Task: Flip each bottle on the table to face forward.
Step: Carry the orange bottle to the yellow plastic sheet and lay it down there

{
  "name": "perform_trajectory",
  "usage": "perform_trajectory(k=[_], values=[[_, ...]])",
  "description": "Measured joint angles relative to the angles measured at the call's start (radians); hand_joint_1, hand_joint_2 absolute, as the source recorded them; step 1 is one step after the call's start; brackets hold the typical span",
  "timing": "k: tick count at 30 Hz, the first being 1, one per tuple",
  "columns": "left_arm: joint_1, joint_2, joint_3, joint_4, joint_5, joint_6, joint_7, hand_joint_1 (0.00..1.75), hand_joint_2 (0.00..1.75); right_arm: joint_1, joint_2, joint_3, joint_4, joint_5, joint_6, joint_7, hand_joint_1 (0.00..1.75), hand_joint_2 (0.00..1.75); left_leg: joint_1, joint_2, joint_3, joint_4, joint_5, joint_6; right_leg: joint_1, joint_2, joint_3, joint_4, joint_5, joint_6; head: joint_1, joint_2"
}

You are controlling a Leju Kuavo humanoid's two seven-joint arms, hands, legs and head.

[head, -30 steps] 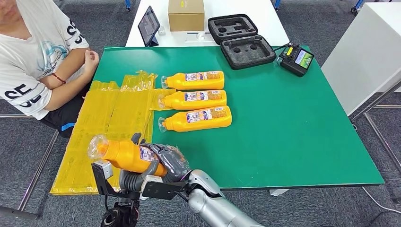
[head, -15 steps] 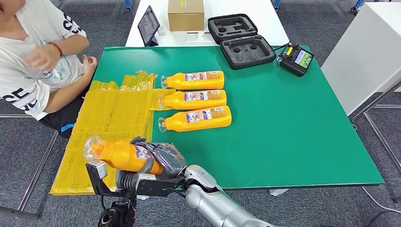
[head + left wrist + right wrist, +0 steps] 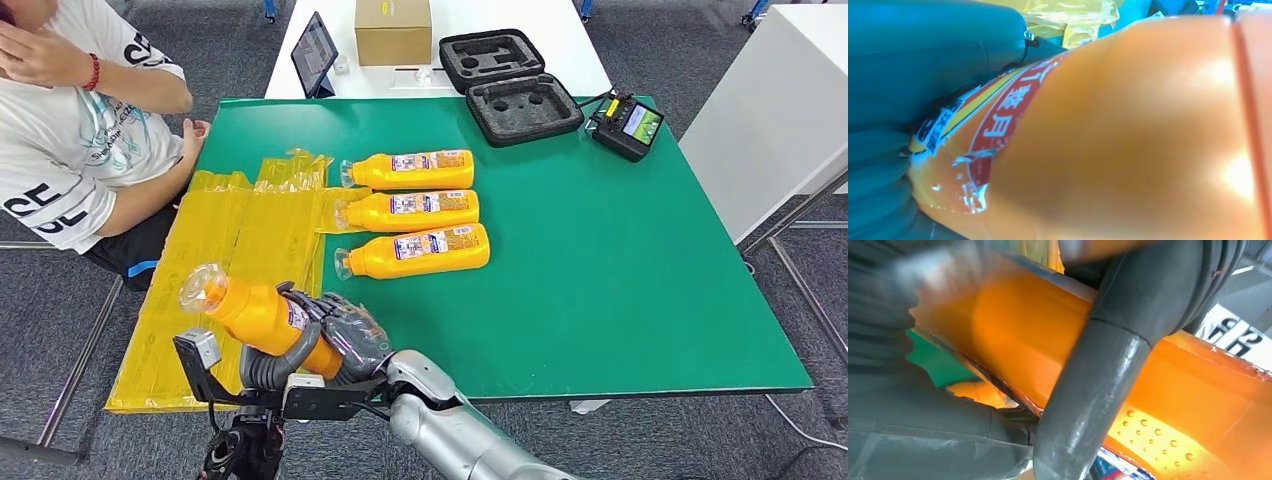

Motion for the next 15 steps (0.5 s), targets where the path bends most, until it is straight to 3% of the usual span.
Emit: perform_trajectory(k=[9, 11, 15], values=[[-0.016, -0.018, 0.001, -0.036, 0.036, 0.026, -0.013, 1.75, 1.75, 0.086, -0.028, -0.023, -0.162, 0.177, -0.268, 0.060, 0.00, 0.00, 0.000, -0.001, -0.001, 0.000, 0.000, 0.000, 0.000, 0.000, 0.000, 0.000, 0.000, 0.000, 0.000, 0.000], [-0.016, -0.023, 0.005, -0.052, 0.041, 0.047, -0.019, 1.75, 1.75, 0.134, -0.038, -0.055, -0.247, 0.219, -0.283, 0.034, 0.00, 0.00, 0.000, -0.001, -0.001, 0.000, 0.000, 0.000, 0.000, 0.000, 0.000, 0.000, 0.000, 0.000, 0.000, 0.000], [-0.006, -0.025, 0.029, -0.073, 0.048, 0.087, -0.022, 1.75, 1.75, 0.225, -0.039, -0.153, -0.428, 0.275, -0.294, -0.096, 0.00, 0.00, 0.000, -0.001, -0.002, 0.000, -0.001, -0.001, 0.000, -0.001, 0.000, 0.000, 0.000, 0.000, 0.000, 0.000]])
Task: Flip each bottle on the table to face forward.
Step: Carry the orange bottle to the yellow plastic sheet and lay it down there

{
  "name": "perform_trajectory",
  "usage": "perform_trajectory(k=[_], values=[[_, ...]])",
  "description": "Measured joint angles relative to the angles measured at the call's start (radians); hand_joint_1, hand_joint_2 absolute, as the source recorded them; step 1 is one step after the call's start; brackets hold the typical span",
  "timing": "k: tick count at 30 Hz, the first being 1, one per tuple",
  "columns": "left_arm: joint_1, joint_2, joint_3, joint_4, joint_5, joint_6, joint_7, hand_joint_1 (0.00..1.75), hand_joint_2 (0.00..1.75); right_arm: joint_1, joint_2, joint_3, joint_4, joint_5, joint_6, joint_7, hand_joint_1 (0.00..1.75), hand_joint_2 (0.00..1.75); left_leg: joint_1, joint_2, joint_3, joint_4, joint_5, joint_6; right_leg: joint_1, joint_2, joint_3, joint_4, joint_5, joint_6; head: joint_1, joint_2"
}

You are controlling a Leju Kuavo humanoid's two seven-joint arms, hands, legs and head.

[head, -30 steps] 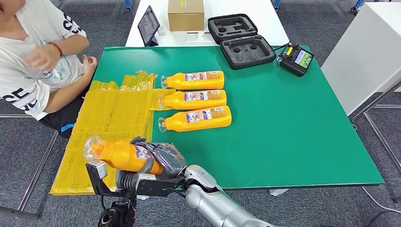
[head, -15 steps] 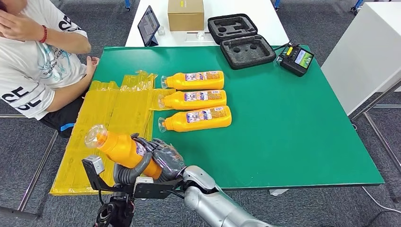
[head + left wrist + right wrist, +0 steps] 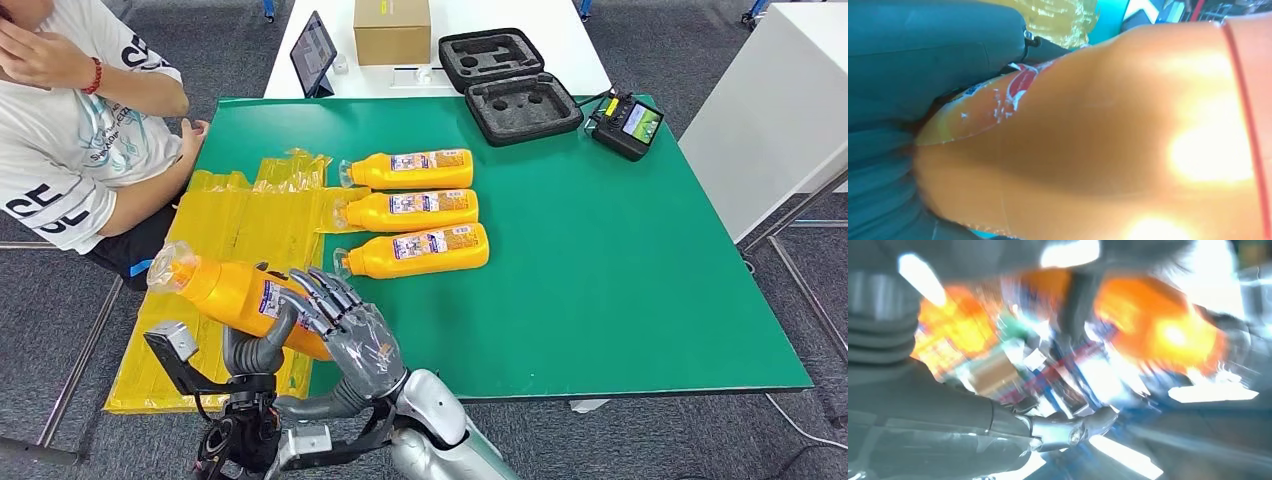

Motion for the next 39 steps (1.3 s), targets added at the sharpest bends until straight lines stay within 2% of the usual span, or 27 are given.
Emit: perform_trajectory(k=[9, 20, 23, 26, 28, 32, 36, 39], values=[[0.011, -0.004, 0.013, -0.018, 0.002, 0.018, -0.001, 1.75, 1.75, 0.079, 0.004, -0.148, -0.212, 0.037, 0.000, -0.091, 0.00, 0.00, 0.000, -0.001, 0.000, 0.000, 0.001, 0.001, 0.000, -0.001, 0.001, 0.000, 0.000, 0.000, 0.000, 0.000], [0.019, -0.005, 0.018, -0.028, -0.031, 0.076, -0.019, 1.75, 1.75, 0.120, 0.005, -0.196, -0.331, 0.001, 0.000, -0.100, 0.00, 0.00, 0.000, -0.001, 0.000, 0.000, 0.001, 0.001, 0.000, -0.001, 0.001, 0.000, 0.000, 0.000, 0.000, 0.000], [0.006, -0.001, 0.019, -0.028, -0.208, 0.193, -0.042, 1.75, 1.75, 0.123, 0.002, -0.189, -0.343, -0.060, 0.000, -0.101, 0.00, 0.00, 0.000, -0.001, 0.000, 0.000, 0.001, 0.001, 0.000, -0.001, 0.000, 0.000, 0.000, 0.000, 0.000, 0.000], [-0.070, 0.023, 0.011, 0.032, -0.599, 0.401, -0.042, 1.75, 1.75, 0.118, -0.005, -0.159, -0.350, -0.123, 0.000, -0.101, 0.00, 0.00, 0.000, -0.001, 0.000, 0.000, 0.002, 0.001, 0.000, -0.002, 0.001, 0.000, 0.000, 0.000, 0.000, 0.000], [-0.149, 0.044, 0.012, 0.117, -0.887, 0.491, -0.033, 1.75, 1.75, 0.112, -0.010, -0.133, -0.350, -0.144, 0.000, -0.101, 0.00, 0.00, 0.000, -0.001, 0.000, 0.000, 0.003, 0.001, 0.000, -0.003, 0.002, 0.000, 0.001, 0.000, 0.000, 0.000], [-0.276, 0.067, 0.057, 0.262, -1.383, 0.522, 0.034, 1.75, 1.75, 0.102, -0.021, -0.084, -0.347, -0.181, 0.000, -0.101, 0.00, 1.75, 0.000, 0.000, 0.001, 0.000, 0.004, 0.001, 0.000, -0.002, 0.002, 0.001, 0.003, -0.002, 0.000, 0.000], [-0.381, 0.107, 0.082, 0.373, -1.810, 0.524, 0.210, 1.75, 1.75, 0.086, -0.034, -0.026, -0.329, -0.234, 0.000, -0.090, 0.00, 1.75, 0.000, 0.000, 0.000, 0.000, 0.004, 0.000, 0.000, -0.002, 0.001, 0.001, 0.003, -0.002, 0.000, 0.000], [-0.420, 0.131, 0.072, 0.431, -1.905, 0.524, 0.285, 1.75, 1.75, 0.077, -0.038, 0.002, -0.317, -0.252, 0.000, -0.084, 0.00, 1.75, 0.000, 0.000, 0.000, 0.000, 0.004, 0.000, 0.000, -0.002, 0.001, 0.001, 0.003, -0.002, 0.000, 0.000]])
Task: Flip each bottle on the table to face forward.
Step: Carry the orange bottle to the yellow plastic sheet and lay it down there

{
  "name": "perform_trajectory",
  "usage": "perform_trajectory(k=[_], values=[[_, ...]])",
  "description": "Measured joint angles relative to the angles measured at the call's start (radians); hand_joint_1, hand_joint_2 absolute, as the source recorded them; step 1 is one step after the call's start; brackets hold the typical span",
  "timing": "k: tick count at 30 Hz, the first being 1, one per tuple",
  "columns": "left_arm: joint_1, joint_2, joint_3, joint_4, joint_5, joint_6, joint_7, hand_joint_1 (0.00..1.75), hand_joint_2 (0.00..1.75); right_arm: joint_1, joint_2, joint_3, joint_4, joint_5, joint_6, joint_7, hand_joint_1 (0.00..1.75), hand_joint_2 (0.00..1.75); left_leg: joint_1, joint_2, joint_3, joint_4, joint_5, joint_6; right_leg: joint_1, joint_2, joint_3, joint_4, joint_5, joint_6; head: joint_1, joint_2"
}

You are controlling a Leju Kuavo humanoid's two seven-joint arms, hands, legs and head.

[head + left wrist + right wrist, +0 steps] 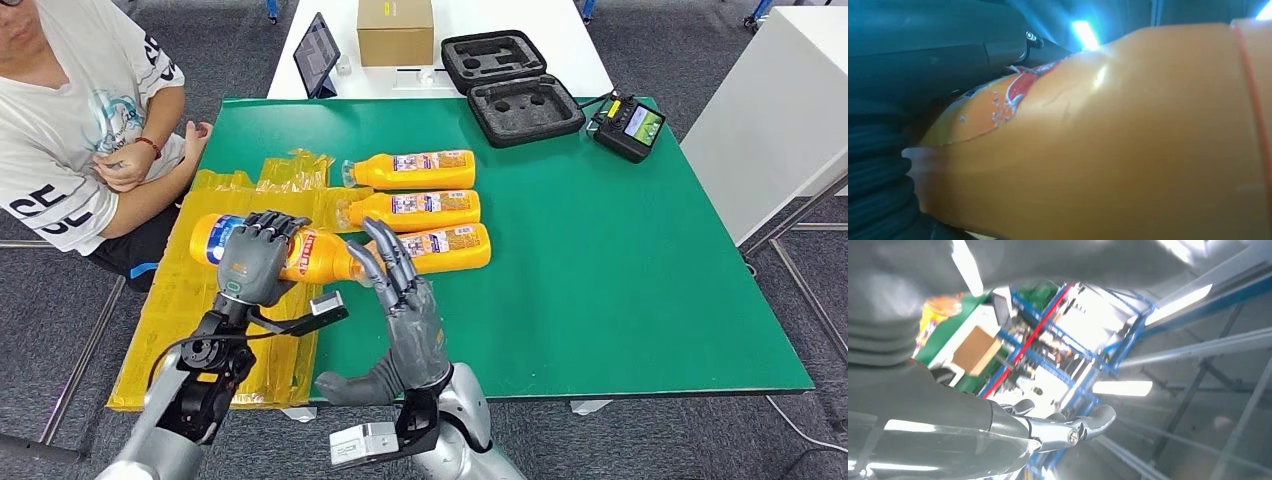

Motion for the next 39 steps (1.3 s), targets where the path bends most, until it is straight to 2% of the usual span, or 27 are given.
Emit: perform_trajectory(k=[7, 10, 14, 22, 31, 33, 37, 39], values=[[-0.015, 0.011, -0.007, 0.024, -0.021, -0.002, 0.022, 1.75, 1.75, -0.003, -0.001, 0.011, 0.006, -0.005, 0.000, 0.002, 0.00, 1.75, 0.000, 0.000, 0.000, 0.000, 0.000, 0.000, 0.000, 0.000, 0.000, 0.000, 0.000, 0.000, 0.000, 0.000], [-0.069, 0.053, -0.043, 0.129, -0.050, -0.035, 0.061, 1.75, 1.75, -0.016, -0.006, 0.048, 0.027, -0.017, 0.000, 0.007, 0.00, 1.75, 0.000, 0.001, 0.000, 0.000, 0.000, 0.000, 0.000, 0.001, -0.001, 0.000, 0.000, 0.000, 0.000, 0.000], [-0.116, 0.100, -0.090, 0.289, 0.005, -0.127, 0.055, 1.75, 1.75, -0.041, -0.016, 0.098, 0.061, -0.032, 0.000, 0.022, 0.00, 1.75, 0.000, 0.000, -0.001, 0.000, 0.000, 0.000, 0.000, 0.000, -0.001, 0.000, 0.000, 0.000, 0.000, 0.000], [-0.142, 0.107, -0.061, 0.354, 0.195, -0.282, 0.017, 1.75, 1.75, -0.048, -0.021, 0.117, 0.083, -0.034, 0.000, 0.043, 0.00, 1.75, 0.000, 0.000, -0.001, 0.000, 0.000, 0.000, 0.000, 0.000, -0.001, 0.000, 0.000, 0.000, 0.000, 0.000], [-0.155, 0.109, -0.040, 0.376, 0.213, -0.297, 0.009, 1.75, 1.75, -0.053, -0.025, 0.120, 0.096, -0.034, 0.000, 0.050, 0.00, 1.75, 0.000, 0.000, -0.001, 0.000, 0.000, 0.000, 0.000, 0.000, -0.001, 0.000, 0.000, 0.000, 0.000, 0.000], [-0.158, 0.109, -0.036, 0.378, 0.239, -0.321, 0.003, 1.62, 1.75, -0.053, -0.025, 0.120, 0.098, -0.035, 0.000, 0.051, 0.00, 1.75, 0.000, 0.000, -0.001, 0.000, 0.000, 0.000, 0.000, 0.000, -0.001, 0.000, 0.000, 0.000, 0.000, 0.000], [-0.178, 0.109, -0.019, 0.388, 0.315, -0.389, -0.004, 0.65, 1.75, -0.054, -0.025, 0.121, 0.102, -0.038, 0.003, 0.055, 0.00, 1.75, 0.000, 0.000, -0.001, 0.000, 0.000, 0.000, 0.000, 0.000, -0.001, 0.000, 0.000, 0.000, 0.000, 0.000], [-0.190, 0.110, -0.014, 0.395, 0.334, -0.412, -0.004, 0.26, 1.75, -0.054, -0.025, 0.122, 0.105, -0.042, 0.008, 0.058, 0.00, 1.75, 0.000, -0.001, -0.001, 0.000, 0.000, 0.000, 0.000, 0.000, 0.000, 0.000, 0.000, 0.000, 0.000, 0.000]])
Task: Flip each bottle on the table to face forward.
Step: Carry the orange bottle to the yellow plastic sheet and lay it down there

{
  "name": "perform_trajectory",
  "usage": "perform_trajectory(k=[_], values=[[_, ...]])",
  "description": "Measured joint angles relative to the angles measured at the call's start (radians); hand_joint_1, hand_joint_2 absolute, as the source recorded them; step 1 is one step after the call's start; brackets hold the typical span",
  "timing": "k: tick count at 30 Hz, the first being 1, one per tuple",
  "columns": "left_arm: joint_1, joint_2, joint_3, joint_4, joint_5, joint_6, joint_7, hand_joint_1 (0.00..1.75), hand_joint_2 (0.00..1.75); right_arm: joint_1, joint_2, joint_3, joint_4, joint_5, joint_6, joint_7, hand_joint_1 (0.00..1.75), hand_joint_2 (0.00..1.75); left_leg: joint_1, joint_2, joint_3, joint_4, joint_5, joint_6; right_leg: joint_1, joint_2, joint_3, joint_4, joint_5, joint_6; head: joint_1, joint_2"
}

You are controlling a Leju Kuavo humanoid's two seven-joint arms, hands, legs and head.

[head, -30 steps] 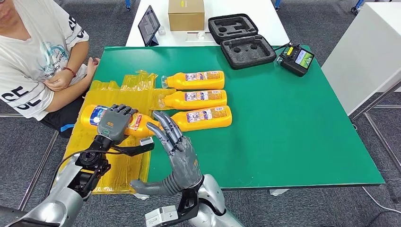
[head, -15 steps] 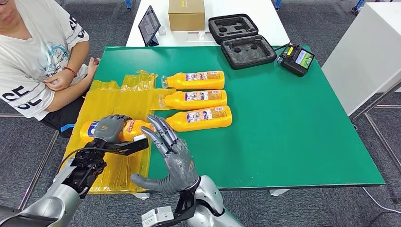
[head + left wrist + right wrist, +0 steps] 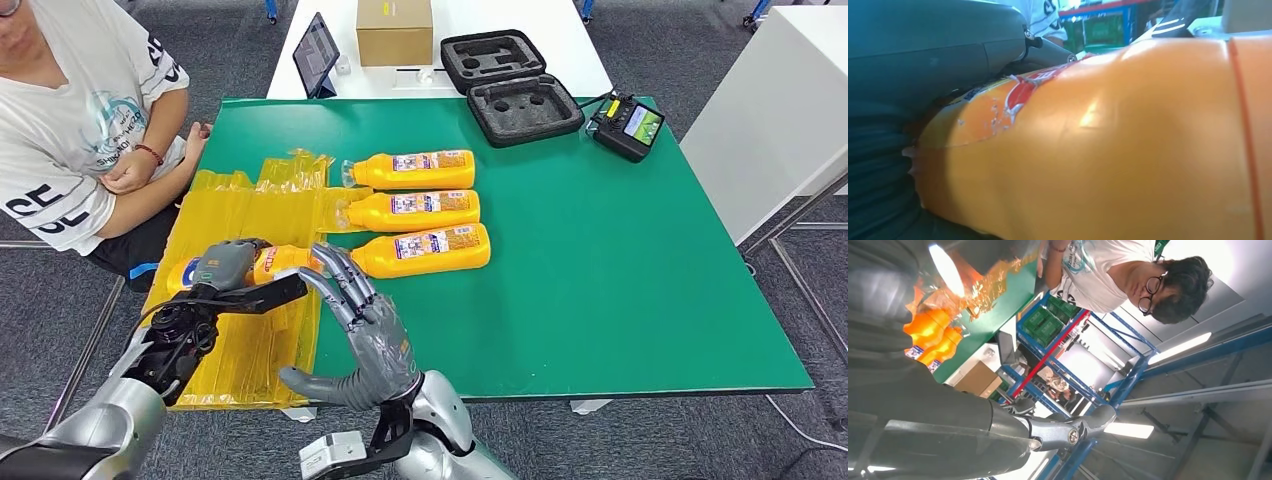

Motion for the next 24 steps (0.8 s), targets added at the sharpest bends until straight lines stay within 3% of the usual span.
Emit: perform_trajectory(k=[2, 24], values=[[-0.006, 0.000, 0.001, 0.010, 0.006, -0.017, 0.001, 0.00, 1.75, 0.000, 0.000, 0.000, 0.002, -0.007, 0.008, 0.005, 0.00, 1.75, 0.000, 0.000, 0.000, 0.000, 0.000, 0.000, 0.000, 0.000, 0.000, 0.000, 0.000, 0.000, 0.000, 0.000], [-0.026, 0.001, -0.089, 0.073, -0.080, -0.058, 0.007, 0.00, 1.75, 0.001, -0.016, -0.003, 0.002, -0.027, 0.068, 0.021, 0.00, 1.75, 0.000, 0.000, 0.003, 0.000, 0.000, 0.000, 0.000, 0.000, 0.004, 0.000, 0.000, 0.000, 0.000, 0.000]])
